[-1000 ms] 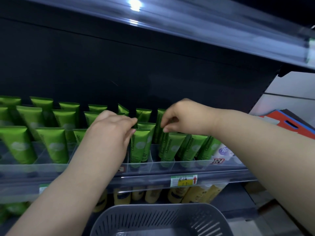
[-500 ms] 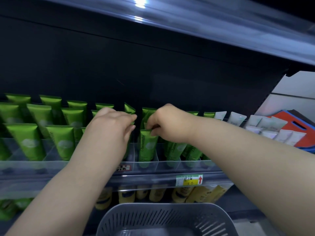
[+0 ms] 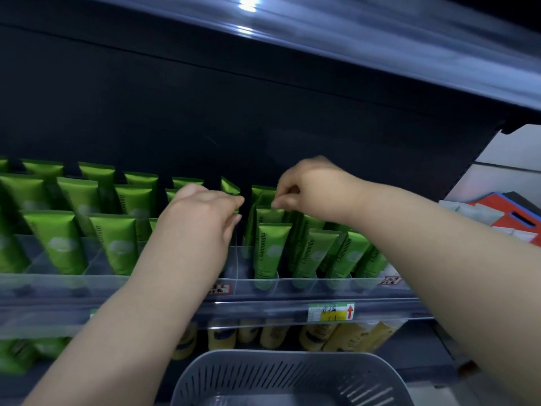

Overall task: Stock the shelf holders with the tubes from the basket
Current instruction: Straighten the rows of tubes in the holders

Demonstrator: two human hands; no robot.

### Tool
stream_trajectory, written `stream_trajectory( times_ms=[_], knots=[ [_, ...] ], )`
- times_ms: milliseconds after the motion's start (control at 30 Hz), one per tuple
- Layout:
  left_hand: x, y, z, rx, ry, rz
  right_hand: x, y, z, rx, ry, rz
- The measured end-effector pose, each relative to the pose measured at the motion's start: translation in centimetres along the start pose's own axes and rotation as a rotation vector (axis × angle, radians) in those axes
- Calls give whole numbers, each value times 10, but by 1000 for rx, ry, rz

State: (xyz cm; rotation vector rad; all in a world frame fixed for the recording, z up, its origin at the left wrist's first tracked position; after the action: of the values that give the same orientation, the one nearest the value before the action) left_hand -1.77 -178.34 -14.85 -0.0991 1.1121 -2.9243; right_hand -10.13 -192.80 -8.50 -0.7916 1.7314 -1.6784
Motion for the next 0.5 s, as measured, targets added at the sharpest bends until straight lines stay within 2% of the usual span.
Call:
stream_trajectory(
  times_ms=[67, 267, 500],
  knots=[
    [0, 0, 0, 0, -1, 7, 3, 0, 6, 18, 35, 27],
    [1, 0, 1, 21, 9, 6, 4, 16, 16, -73, 58, 3],
    [-1, 1, 0, 16, 3, 11, 4, 15, 13, -49, 44, 13]
  ],
)
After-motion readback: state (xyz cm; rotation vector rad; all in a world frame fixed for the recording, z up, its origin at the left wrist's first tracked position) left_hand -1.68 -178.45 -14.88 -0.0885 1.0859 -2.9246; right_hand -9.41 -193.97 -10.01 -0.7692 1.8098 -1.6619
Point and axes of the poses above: each hand's wrist, its own z-axis towards the middle knuckle, its own y-axis out of the palm, x = y × z, the point moved 2 cm from there along z, towards the middle knuckle, and after that the axes turned 15 degrees about y, right-handed, at the moved point
